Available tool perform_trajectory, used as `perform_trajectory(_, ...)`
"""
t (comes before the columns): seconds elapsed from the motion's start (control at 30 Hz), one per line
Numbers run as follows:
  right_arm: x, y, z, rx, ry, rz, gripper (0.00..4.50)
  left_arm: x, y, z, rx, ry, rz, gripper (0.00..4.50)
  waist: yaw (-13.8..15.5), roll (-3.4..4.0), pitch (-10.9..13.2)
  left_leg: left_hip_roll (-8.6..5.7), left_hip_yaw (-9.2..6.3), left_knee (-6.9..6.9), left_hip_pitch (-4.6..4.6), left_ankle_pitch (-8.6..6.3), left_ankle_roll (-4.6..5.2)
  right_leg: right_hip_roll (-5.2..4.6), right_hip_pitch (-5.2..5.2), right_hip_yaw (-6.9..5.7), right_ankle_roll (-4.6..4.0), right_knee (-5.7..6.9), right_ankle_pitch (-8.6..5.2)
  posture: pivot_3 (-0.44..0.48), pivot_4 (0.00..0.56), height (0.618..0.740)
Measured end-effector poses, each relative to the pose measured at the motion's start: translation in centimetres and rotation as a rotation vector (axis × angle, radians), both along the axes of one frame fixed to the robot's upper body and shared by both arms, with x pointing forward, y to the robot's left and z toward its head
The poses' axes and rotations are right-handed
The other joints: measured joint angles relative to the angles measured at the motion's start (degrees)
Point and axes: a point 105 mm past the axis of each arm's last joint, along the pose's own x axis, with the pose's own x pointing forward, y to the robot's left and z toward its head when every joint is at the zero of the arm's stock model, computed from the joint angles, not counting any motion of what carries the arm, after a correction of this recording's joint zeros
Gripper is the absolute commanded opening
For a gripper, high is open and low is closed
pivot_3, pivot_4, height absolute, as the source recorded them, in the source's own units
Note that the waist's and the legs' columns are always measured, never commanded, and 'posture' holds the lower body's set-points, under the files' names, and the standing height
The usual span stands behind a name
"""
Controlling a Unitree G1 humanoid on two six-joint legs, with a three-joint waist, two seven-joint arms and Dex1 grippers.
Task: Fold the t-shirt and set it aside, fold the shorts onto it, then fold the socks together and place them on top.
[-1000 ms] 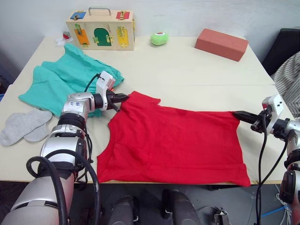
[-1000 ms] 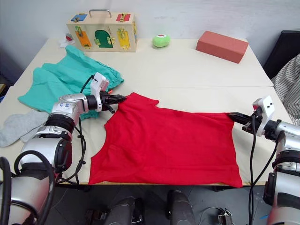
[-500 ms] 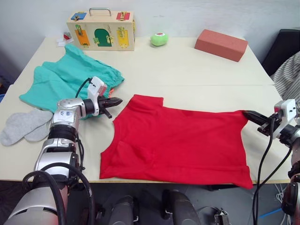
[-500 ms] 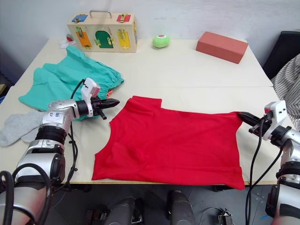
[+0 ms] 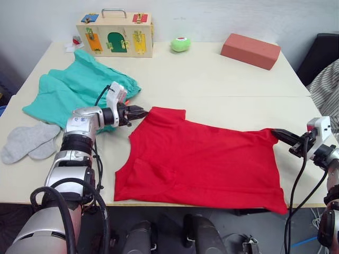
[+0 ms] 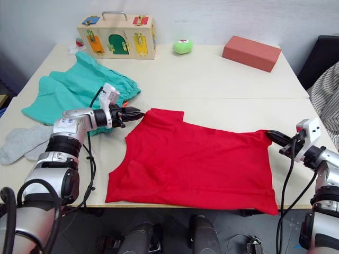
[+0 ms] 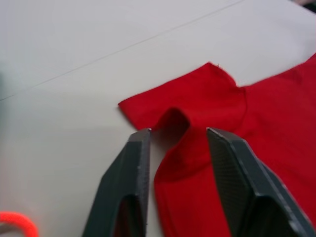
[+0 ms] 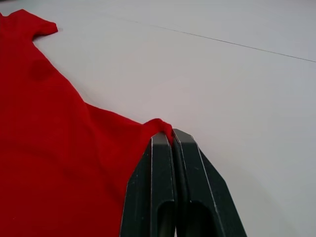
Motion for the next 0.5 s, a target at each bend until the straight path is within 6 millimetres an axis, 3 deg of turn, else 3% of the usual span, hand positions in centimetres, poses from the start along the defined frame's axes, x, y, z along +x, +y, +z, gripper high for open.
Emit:
perform_trajectory(0.1, 0.2, 0.8, -0.2, -0.004, 0.000, 0.027, 0.00, 0.8, -0.6, 1.0, -0.022, 0.092, 0.060, 3.75, 0.0, 0.00, 0.0, 0.00, 0.00, -0.01, 0.01, 0.00, 0.00, 0.00, 0.00, 0.04, 0.00, 0.02, 0.00, 0.000, 0.150, 0.740)
perform_trajectory(0.2, 0.3, 1.0, -0.3, -0.008, -0.004, 0.033, 0.00, 0.9, -0.7, 0.9, -0.034, 0.161, 0.086, 3.75, -0.2, 0.00, 0.0, 0.03, 0.04, -0.07, 0.04, -0.01, -0.02, 0.04, -0.02, 0.07, 0.01, 0.14, 0.00, 0.000, 0.150, 0.740)
perform_trajectory(0.37, 0.1, 1.0, -0.5, -0.015, 0.000, 0.035, 0.00, 0.3, -0.4, -1.4, 0.016, 0.296, 0.116, 3.75, -0.1, -0.01, 0.0, 0.00, 0.04, -0.04, 0.03, -0.01, -0.02, 0.13, -0.02, 0.09, 0.01, 0.13, 0.00, 0.000, 0.150, 0.740)
perform_trajectory(0.5, 0.0, 1.0, -0.7, -0.015, 0.005, 0.035, 0.00, 0.4, -0.7, -1.0, 0.018, 0.298, 0.111, 3.75, 0.0, -0.02, 0.0, 0.00, 0.04, -0.02, 0.02, -0.02, -0.04, 0.06, -0.02, 0.10, 0.01, 0.03, 0.00, 0.000, 0.150, 0.740)
